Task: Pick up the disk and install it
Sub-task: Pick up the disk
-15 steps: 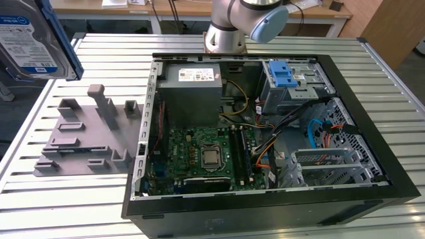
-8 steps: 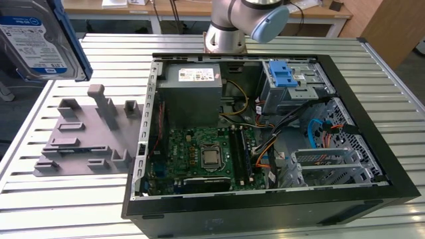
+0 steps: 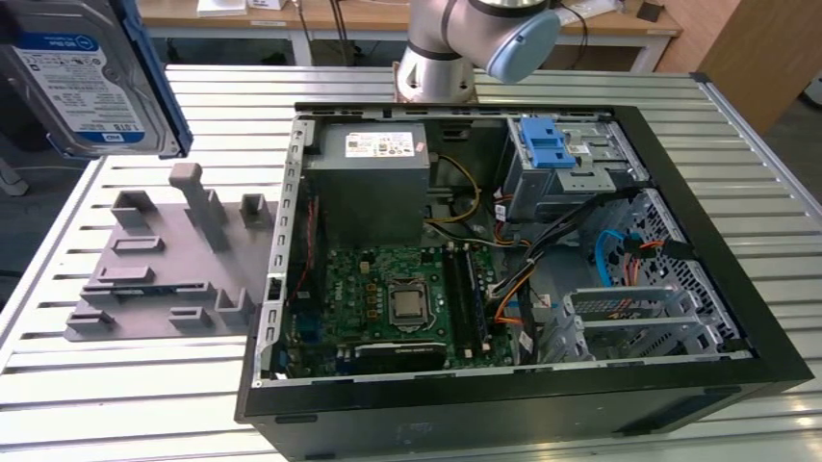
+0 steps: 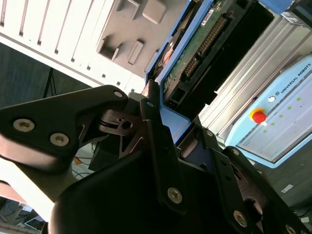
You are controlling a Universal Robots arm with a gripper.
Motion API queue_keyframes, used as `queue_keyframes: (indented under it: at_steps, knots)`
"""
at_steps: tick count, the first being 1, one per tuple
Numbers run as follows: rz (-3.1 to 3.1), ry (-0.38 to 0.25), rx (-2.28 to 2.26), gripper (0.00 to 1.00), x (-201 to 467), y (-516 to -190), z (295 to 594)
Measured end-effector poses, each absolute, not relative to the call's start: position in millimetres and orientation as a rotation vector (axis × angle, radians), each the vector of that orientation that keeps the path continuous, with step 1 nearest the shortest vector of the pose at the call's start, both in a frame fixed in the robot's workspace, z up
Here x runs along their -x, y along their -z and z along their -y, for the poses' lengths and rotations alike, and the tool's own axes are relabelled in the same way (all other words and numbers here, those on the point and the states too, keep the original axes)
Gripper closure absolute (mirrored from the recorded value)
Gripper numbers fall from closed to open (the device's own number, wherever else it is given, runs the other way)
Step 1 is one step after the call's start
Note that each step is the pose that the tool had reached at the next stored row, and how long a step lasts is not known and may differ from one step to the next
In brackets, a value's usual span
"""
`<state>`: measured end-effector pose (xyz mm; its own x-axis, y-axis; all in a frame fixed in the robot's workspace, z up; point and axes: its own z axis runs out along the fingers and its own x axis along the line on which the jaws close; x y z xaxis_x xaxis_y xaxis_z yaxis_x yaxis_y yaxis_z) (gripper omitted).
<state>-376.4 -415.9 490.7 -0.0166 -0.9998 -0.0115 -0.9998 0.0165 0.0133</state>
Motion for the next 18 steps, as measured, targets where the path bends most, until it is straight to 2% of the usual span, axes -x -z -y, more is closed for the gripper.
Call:
queue_keyframes:
  at_steps: [18]
  knots:
    - [2.239, 0.027, -2.202, 0.63, 355.0, -490.0, 417.5]
